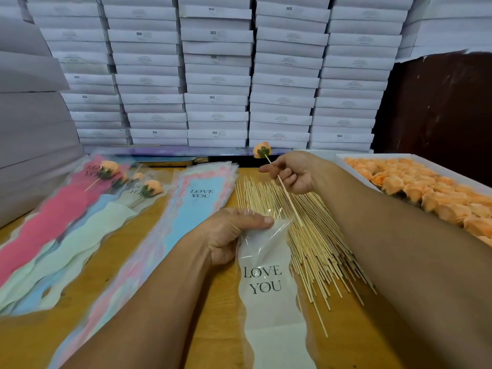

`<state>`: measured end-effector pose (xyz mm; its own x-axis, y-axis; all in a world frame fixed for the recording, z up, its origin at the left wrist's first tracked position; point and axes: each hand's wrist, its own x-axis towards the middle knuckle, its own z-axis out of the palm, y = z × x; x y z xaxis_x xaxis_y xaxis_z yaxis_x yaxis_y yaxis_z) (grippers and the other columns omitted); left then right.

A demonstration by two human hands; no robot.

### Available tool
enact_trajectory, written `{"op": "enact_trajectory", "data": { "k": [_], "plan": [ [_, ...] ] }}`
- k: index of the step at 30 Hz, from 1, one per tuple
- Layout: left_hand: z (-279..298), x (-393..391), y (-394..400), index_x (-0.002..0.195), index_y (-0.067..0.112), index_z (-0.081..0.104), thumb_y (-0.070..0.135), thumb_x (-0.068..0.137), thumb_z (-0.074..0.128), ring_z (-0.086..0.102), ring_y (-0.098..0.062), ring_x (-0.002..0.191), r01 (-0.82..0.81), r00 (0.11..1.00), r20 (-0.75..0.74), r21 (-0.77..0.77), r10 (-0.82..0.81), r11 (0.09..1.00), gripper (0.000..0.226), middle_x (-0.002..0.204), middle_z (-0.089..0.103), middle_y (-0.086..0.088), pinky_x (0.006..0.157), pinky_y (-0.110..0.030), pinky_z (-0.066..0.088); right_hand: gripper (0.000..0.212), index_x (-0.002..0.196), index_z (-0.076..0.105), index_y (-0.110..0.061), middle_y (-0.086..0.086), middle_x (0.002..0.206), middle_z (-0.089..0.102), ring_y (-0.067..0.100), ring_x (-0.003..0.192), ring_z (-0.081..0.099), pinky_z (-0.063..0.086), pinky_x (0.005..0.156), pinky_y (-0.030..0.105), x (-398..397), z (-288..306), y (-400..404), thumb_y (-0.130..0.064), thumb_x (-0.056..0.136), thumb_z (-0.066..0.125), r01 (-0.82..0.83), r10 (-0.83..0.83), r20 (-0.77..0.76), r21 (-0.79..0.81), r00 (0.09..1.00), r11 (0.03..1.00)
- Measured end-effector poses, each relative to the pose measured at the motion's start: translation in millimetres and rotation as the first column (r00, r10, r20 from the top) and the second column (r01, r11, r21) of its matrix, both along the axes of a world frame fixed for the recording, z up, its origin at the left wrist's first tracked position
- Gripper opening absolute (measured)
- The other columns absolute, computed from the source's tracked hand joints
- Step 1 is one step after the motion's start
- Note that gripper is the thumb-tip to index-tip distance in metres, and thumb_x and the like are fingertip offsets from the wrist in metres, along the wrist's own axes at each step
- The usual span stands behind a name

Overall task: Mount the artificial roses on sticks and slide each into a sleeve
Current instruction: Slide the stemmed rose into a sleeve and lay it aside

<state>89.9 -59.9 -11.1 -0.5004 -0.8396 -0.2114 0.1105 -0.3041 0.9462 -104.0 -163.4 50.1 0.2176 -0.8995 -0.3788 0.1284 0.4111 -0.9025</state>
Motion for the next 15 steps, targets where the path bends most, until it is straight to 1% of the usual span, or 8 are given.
{"op": "enact_trajectory", "data": {
  "k": [1,2,3,5,7,8,10,15],
  "plan": [
    [0.5,0.6,0.6,0.069,0.008,0.073,0.007,0.071,0.08,0.071,-0.023,0.065,0.023,1.0,0.003,-0.015,-0.023,1.0,0.007,0.077,0.073,-0.012,0.059,-0.03,0.058,0.029,0.112,0.059,-0.002,-0.004,0.057,0.043,0.002,0.032,0.029,0.023,0.027,0.012,-0.7,1.2,-3.7,-0.004,0.103,0.032,0.036,-0.036,0.049,0.005,0.998,0.999],
    [0.5,0.9,0.3,0.064,0.01,0.073,0.007,0.072,0.08,0.071,-0.021,0.064,0.04,0.999,0.008,-0.028,-0.04,0.999,0.011,0.074,0.073,-0.011,0.058,-0.029,0.057,0.03,0.11,0.06,0.0,-0.003,0.059,0.044,0.002,0.032,0.03,0.023,0.028,0.012,-1.5,2.3,-7.1,-0.003,0.102,0.032,0.087,-0.087,0.099,0.009,0.991,0.996],
    [0.9,1.5,0.5,0.063,0.011,0.072,0.006,0.071,0.08,0.07,-0.021,0.064,0.052,0.999,0.015,-0.033,-0.052,0.998,0.012,0.073,0.072,-0.01,0.057,-0.029,0.057,0.03,0.108,0.06,0.001,-0.002,0.061,0.045,0.001,0.032,0.031,0.023,0.028,0.012,-2.3,3.1,-10.2,-0.003,0.102,0.031,0.146,-0.146,0.138,0.012,0.98,0.989],
    [0.7,2.4,0.3,0.072,0.007,0.073,0.004,0.067,0.082,0.071,-0.023,0.068,0.053,0.998,0.019,-0.032,-0.052,0.998,0.011,0.078,0.073,-0.013,0.06,-0.031,0.059,0.029,0.098,0.06,-0.001,-0.001,0.066,0.051,0.001,0.033,0.035,0.025,0.028,0.012,-3.6,2.5,-15.2,-0.005,0.103,0.033,0.24,-0.238,0.161,0.005,0.958,0.971],
    [0.4,3.3,0.0,0.078,0.005,0.073,0.004,0.066,0.083,0.072,-0.024,0.071,0.061,0.998,0.023,-0.032,-0.061,0.998,0.016,0.082,0.073,-0.014,0.062,-0.032,0.06,0.028,0.089,0.058,-0.004,-0.001,0.067,0.054,0.001,0.034,0.038,0.025,0.028,0.012,-4.7,0.8,-18.3,-0.005,0.103,0.035,0.278,-0.274,0.125,-0.016,0.954,0.96],
    [0.3,3.8,-0.1,0.075,0.007,0.073,0.005,0.066,0.083,0.071,-0.024,0.071,0.07,0.997,0.026,-0.039,-0.069,0.997,0.014,0.082,0.073,-0.014,0.063,-0.032,0.06,0.028,0.087,0.058,-0.005,-0.001,0.068,0.054,0.001,0.034,0.038,0.025,0.028,0.012,-5.4,0.2,-19.3,-0.005,0.103,0.035,0.285,-0.282,0.104,-0.025,0.954,0.958],
    [-0.3,4.4,-0.7,0.068,0.01,0.071,0.006,0.067,0.083,0.069,-0.024,0.07,0.079,0.997,0.031,-0.05,-0.078,0.996,0.013,0.08,0.071,-0.012,0.063,-0.032,0.06,0.028,0.086,0.057,-0.006,-0.002,0.068,0.053,0.001,0.033,0.037,0.025,0.028,0.013,-7.2,-1.3,-21.5,-0.006,0.103,0.036,0.299,-0.296,0.072,-0.037,0.952,0.953],
    [-1.6,4.1,-2.7,0.066,0.012,0.072,0.008,0.065,0.084,0.069,-0.024,0.07,0.071,0.997,0.028,-0.045,-0.07,0.996,0.013,0.079,0.072,-0.012,0.067,-0.033,0.059,0.027,0.087,0.057,-0.008,-0.001,0.071,0.053,0.0,0.035,0.036,0.025,0.03,0.012,-14.0,-4.4,-26.9,-0.006,0.105,0.037,0.349,-0.35,0.003,-0.083,0.937,0.933]
  ]
}}
